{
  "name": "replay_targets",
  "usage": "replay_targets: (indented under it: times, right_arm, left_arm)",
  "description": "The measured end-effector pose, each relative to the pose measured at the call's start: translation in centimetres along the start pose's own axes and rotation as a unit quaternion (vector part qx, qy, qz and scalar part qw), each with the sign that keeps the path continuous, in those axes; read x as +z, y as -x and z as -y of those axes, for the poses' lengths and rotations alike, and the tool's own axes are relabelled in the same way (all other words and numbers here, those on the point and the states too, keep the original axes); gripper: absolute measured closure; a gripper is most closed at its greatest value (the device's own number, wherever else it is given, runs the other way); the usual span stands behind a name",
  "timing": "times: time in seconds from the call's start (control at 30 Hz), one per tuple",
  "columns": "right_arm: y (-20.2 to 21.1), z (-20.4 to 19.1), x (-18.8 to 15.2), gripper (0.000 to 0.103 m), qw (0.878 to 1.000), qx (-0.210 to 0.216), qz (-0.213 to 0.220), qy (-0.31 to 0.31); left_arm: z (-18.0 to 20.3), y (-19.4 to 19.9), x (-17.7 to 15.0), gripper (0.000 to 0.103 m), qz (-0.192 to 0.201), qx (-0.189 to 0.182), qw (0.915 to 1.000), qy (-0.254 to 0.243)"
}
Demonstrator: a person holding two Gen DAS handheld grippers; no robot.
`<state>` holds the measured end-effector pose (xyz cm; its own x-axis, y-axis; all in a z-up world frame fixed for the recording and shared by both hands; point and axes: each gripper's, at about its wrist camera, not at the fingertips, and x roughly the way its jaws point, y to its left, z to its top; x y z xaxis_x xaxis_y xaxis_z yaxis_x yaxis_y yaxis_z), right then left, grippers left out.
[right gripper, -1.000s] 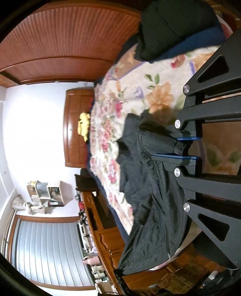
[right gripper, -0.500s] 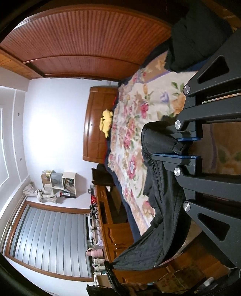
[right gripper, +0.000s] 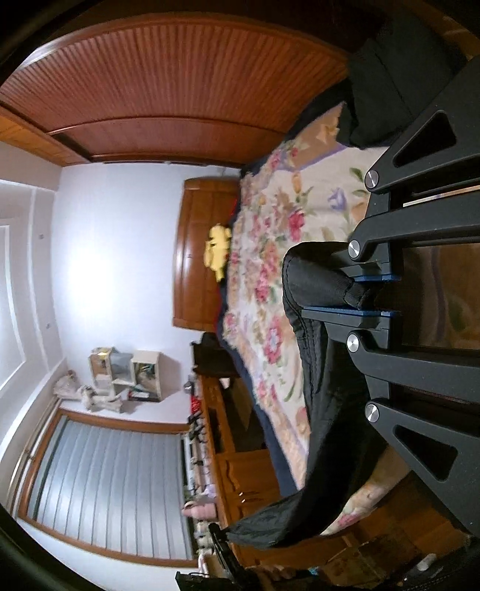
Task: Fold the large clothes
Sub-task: 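Lift the hem with both grippers and fold it over toward the collar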
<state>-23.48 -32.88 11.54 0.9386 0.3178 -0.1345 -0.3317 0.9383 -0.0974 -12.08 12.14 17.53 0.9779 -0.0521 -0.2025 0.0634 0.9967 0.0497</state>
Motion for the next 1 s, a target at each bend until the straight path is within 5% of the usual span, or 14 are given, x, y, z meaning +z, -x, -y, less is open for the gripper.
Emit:
replay_targets:
  times: [0.27, 0.47, 0.67, 1.0]
  right_arm:
    - [-11.8, -0.3, -7.3, 0.093, 0.996, 0.003, -0.092, -0.015]
    - [-18.8, -0.3, -11.4, 0.093, 0.988, 0.001, -0.156, -0.014]
    - [-24.3, 0.8, -10.2, 0.092, 0.984, -0.002, -0.177, -0.012]
    - [-32.6, 3.0, -6.5, 0.092, 0.986, -0.033, -0.161, -0.014]
  left_arm:
    - [-0.4, -7.6, -7.2, 0.098, -0.084, 0.021, 0.9962, 0.004]
    - [-0.3, -11.4, -9.0, 0.098, -0.124, 0.032, 0.9917, -0.001]
    - [0.0, -15.8, -9.2, 0.098, -0.147, 0.043, 0.9882, -0.007]
    - [-0.3, -24.4, -5.8, 0.098, -0.128, 0.067, 0.9894, 0.018]
